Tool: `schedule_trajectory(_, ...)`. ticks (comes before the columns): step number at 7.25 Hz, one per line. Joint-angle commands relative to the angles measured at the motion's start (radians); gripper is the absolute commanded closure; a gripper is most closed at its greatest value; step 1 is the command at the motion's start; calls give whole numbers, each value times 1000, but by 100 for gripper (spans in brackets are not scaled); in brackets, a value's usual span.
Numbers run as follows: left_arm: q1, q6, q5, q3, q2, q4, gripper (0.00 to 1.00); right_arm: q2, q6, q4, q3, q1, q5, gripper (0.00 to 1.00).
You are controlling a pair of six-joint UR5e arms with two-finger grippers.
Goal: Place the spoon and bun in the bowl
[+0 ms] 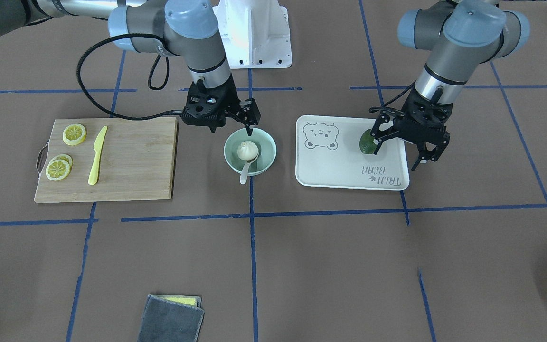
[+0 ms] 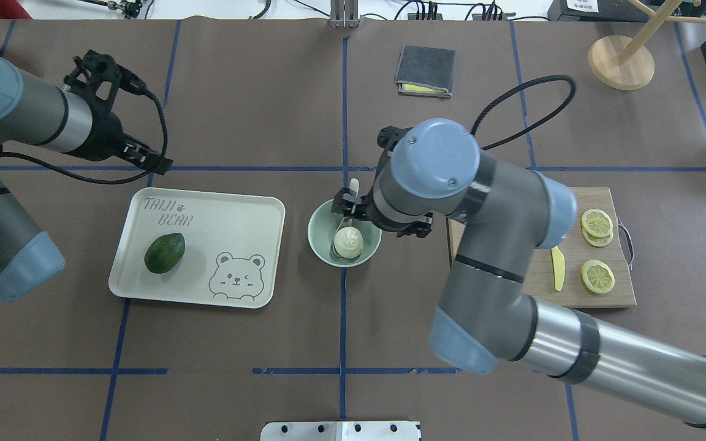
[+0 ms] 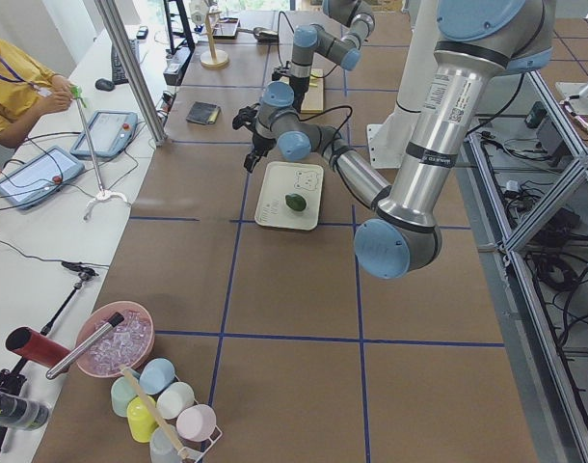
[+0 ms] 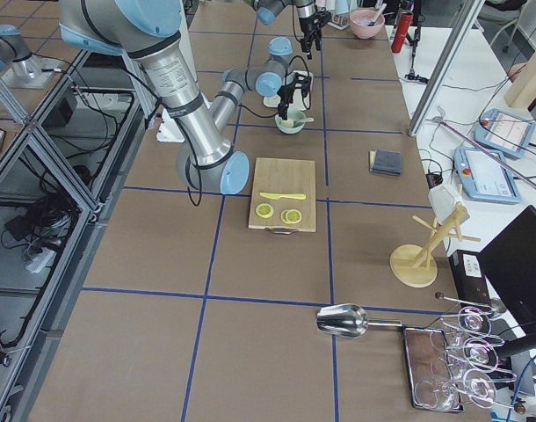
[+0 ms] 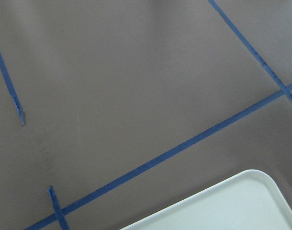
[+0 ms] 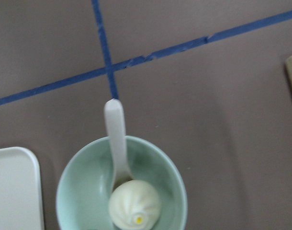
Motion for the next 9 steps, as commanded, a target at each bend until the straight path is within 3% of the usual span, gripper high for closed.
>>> schedule_trajectory(1,-151,222,-39,18,94,6,9,-238,-179,-6,181,187,179,0)
schedule_trajectory(2,-278,374,-129,37,140,12,8,-323,-315,-4,195,292,245,0)
schedule_trajectory(3,-452,513,-270,85,167,59,0,-410,-515,-3,194,391,305,0)
schedule_trajectory(4,-554,657,-326,108,170,139,0,-501,-733,-6,188,499,365,0)
schedule_trajectory(6,-713,725,-339,157,179,292,0,-630,-1128,-7,113,717,468,0)
schedule_trajectory(9,-759,780,-440,206,308,292,0,-750,-1338,-4,92,832,493,0)
